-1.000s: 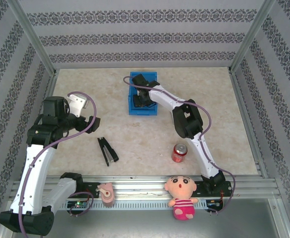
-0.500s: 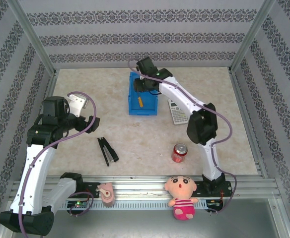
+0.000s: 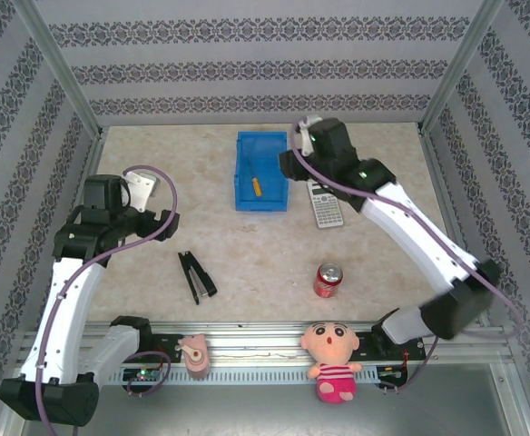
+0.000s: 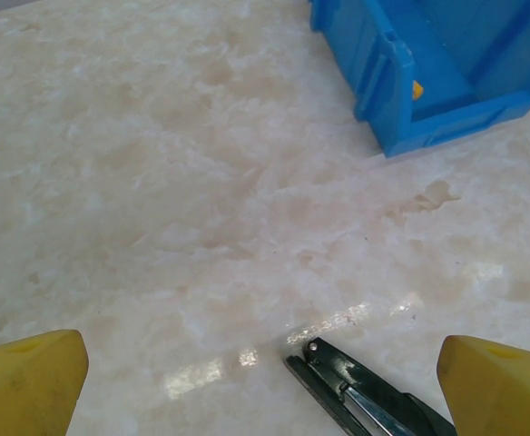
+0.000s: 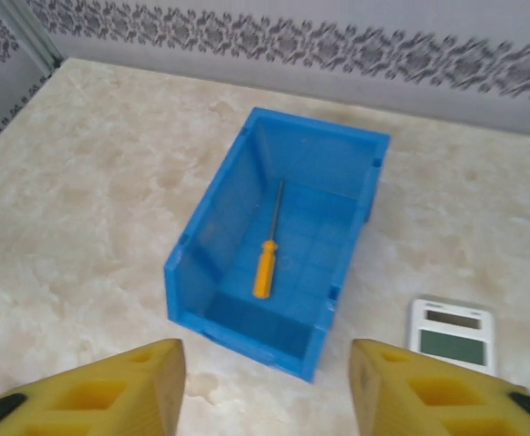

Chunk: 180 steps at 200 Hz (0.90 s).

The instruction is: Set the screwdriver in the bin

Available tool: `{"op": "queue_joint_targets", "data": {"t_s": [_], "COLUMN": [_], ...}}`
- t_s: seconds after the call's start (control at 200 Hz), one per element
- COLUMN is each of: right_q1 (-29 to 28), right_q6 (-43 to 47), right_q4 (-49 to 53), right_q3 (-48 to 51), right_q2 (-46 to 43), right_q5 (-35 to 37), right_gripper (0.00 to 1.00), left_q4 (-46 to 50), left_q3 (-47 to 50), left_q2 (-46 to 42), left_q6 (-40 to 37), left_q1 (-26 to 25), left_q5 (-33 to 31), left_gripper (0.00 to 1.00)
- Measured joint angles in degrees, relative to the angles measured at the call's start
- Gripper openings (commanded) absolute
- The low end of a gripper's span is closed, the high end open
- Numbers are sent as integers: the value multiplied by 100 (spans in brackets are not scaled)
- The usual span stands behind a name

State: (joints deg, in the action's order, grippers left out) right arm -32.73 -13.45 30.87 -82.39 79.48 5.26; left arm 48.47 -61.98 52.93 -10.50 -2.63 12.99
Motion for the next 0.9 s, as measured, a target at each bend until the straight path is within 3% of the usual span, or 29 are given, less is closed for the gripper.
{"op": "queue_joint_targets", "data": {"t_s": [0.29, 0.44, 0.749, 0.899], "right_q1": [39, 39, 149, 560], "right_q6": [-48, -35, 46, 140], "right_q4": [-216, -173, -219, -584], "right_q3": [1419, 1751, 2194, 2614], "right_q2": [-1460, -1770, -2212, -2546], "right_q5": [376, 444, 592, 802], "right_gripper": [65, 79, 82, 98], "left_q4": [-271, -605, -1596, -2540], "left_q3": [22, 22, 114, 647], "left_q2": [415, 581, 1311, 1292], "left_q6": [485, 654, 1165, 1403], "left_q1": [0, 0, 0, 0], "left_q5": [-431, -826, -1185, -1453], "left_gripper": [99, 99, 99, 99]}}
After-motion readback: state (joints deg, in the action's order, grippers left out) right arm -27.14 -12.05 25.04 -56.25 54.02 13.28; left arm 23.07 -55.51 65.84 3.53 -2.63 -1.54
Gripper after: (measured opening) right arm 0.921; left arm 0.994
